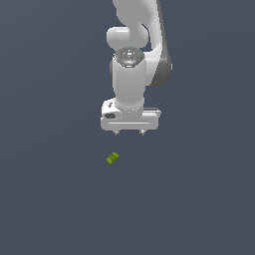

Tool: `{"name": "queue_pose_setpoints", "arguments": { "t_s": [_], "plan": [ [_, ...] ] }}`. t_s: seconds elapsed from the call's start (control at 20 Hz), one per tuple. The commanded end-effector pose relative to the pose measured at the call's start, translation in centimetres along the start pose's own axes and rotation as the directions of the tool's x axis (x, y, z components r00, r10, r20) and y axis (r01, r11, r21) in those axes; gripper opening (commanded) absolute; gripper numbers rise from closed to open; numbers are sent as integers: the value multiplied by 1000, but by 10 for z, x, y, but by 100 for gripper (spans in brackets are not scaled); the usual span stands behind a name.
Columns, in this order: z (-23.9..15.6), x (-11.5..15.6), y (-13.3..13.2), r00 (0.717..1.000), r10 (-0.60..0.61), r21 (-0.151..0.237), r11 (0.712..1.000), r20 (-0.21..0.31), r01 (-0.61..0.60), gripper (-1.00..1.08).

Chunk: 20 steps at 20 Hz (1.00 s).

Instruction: Pick up the object and move it to a goal position.

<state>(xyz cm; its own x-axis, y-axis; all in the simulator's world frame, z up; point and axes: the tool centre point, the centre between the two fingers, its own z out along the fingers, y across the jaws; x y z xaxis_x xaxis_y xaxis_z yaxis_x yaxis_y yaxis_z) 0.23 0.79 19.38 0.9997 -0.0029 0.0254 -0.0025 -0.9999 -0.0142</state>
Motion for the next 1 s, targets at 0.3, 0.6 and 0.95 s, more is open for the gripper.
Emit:
{"name": "queue_pose_setpoints", "arguments": {
  "t_s": [0.3, 0.6, 0.95],
  "plan": [
    [-12, 1, 1, 1000, 20, -4, 1000, -12, -20, 100],
    [-18, 1, 1, 999, 28, -6, 1000, -18, -28, 100],
    [-9, 4, 5, 997, 73, -3, 997, -15, -73, 100]
  ]
}}
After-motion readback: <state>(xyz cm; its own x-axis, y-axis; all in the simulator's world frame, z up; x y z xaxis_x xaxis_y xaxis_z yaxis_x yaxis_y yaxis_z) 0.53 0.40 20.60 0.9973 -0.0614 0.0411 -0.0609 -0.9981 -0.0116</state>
